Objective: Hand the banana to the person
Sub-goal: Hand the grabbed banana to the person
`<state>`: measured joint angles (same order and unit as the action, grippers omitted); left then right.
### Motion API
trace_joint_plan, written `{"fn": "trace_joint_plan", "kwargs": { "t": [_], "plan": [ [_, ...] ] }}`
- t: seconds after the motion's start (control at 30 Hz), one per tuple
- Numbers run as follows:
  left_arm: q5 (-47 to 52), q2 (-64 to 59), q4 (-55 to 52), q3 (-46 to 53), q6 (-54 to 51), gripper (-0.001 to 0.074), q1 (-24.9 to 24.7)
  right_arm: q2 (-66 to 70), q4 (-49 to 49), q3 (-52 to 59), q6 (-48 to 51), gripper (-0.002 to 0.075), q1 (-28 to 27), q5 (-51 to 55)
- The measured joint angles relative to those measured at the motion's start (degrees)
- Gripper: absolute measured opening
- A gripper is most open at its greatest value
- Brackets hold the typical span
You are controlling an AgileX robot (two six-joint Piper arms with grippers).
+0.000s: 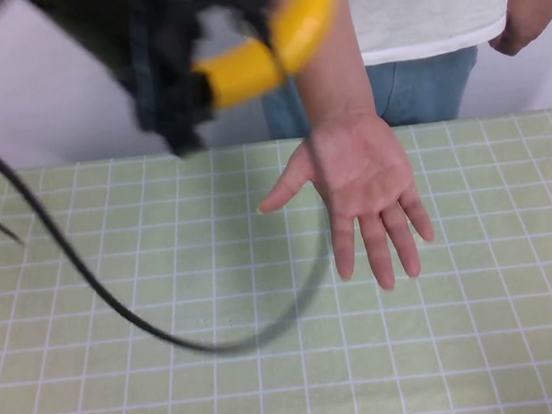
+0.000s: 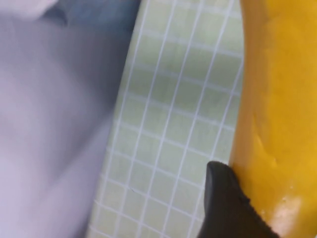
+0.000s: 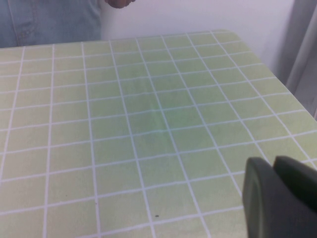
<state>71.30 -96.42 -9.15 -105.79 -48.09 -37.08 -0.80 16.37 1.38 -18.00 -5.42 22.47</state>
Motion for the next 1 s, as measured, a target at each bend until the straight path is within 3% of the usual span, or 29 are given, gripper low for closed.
{"fn": "trace_joint_plan", "kwargs": {
  "t": [0.23,0.5,0.77,1.0],
  "plan": [
    [0.26,-3.3,-4.65,-0.11,2.89,0.029,-12.1,0.0,0.0,0.0,0.0,-0.001,0.0,0.0],
    [0.26,-7.55,-4.02,0.08,5.83,0.0289,-12.63,0.0,0.0,0.0,0.0,-0.001,0.0,0.0],
    [-0.79,-8.05,-3.39,9.87,6.08,0.0288,-12.63,0.0,0.0,0.0,0.0,-0.001,0.0,0.0],
    [-0.9,-8.33,-5.44,11.26,8.63,0.0286,-12.63,0.0,0.0,0.0,0.0,-0.001,0.0,0.0]
  ]
}}
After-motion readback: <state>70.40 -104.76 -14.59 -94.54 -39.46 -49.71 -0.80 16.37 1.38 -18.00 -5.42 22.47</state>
